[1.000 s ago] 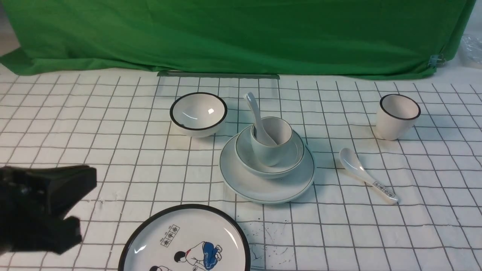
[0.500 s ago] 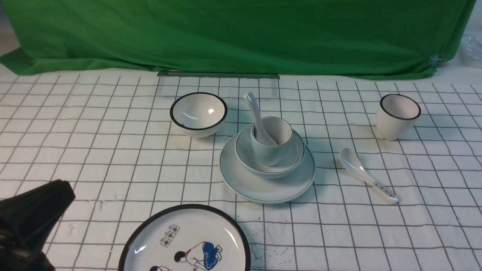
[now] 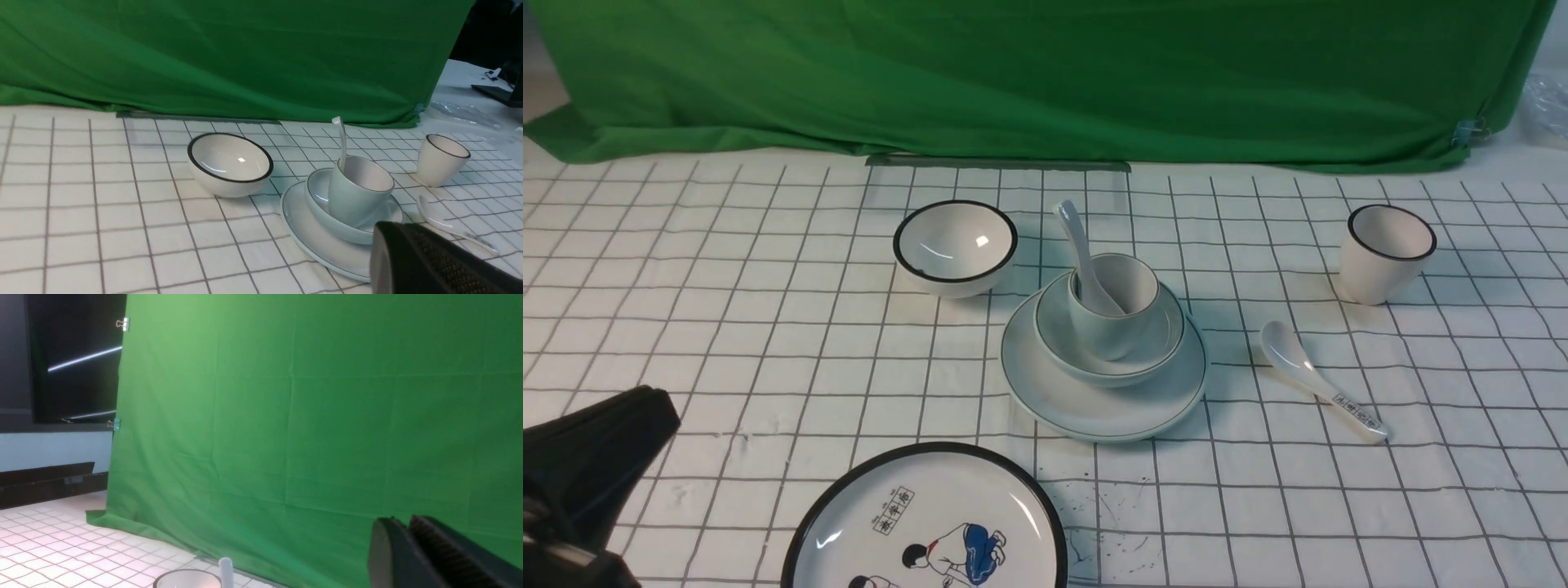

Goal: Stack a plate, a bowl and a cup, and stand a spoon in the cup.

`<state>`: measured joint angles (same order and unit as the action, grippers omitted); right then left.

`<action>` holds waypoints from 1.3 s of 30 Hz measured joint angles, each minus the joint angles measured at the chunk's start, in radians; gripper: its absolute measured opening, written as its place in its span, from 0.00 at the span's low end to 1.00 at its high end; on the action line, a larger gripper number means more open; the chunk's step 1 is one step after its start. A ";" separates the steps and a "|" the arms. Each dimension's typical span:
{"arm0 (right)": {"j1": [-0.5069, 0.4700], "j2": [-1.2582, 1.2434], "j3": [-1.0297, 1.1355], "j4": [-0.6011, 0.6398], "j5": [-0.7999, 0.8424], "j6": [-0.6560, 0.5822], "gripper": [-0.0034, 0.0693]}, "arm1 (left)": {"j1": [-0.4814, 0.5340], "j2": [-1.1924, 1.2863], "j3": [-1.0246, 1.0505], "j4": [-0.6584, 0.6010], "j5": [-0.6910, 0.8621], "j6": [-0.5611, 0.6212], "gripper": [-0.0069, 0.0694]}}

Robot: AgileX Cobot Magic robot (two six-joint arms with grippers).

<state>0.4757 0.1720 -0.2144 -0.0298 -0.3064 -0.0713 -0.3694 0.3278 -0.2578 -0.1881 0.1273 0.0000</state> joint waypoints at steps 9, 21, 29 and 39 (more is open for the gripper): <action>0.000 0.000 0.000 0.000 0.000 0.000 0.20 | 0.265 -0.266 0.213 0.101 -0.028 0.061 0.09; 0.000 0.000 0.000 -0.001 -0.001 0.000 0.23 | 0.339 -0.328 0.265 0.107 0.089 0.075 0.09; 0.000 0.000 0.000 -0.001 -0.001 0.000 0.24 | 0.339 -0.328 0.265 0.110 0.093 0.075 0.09; 0.000 0.000 0.000 -0.001 -0.001 0.000 0.27 | 0.339 -0.328 0.265 0.110 0.095 0.075 0.09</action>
<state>0.4757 0.1720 -0.2144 -0.0306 -0.3074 -0.0713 -0.0306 -0.0005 0.0068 -0.0784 0.2226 0.0750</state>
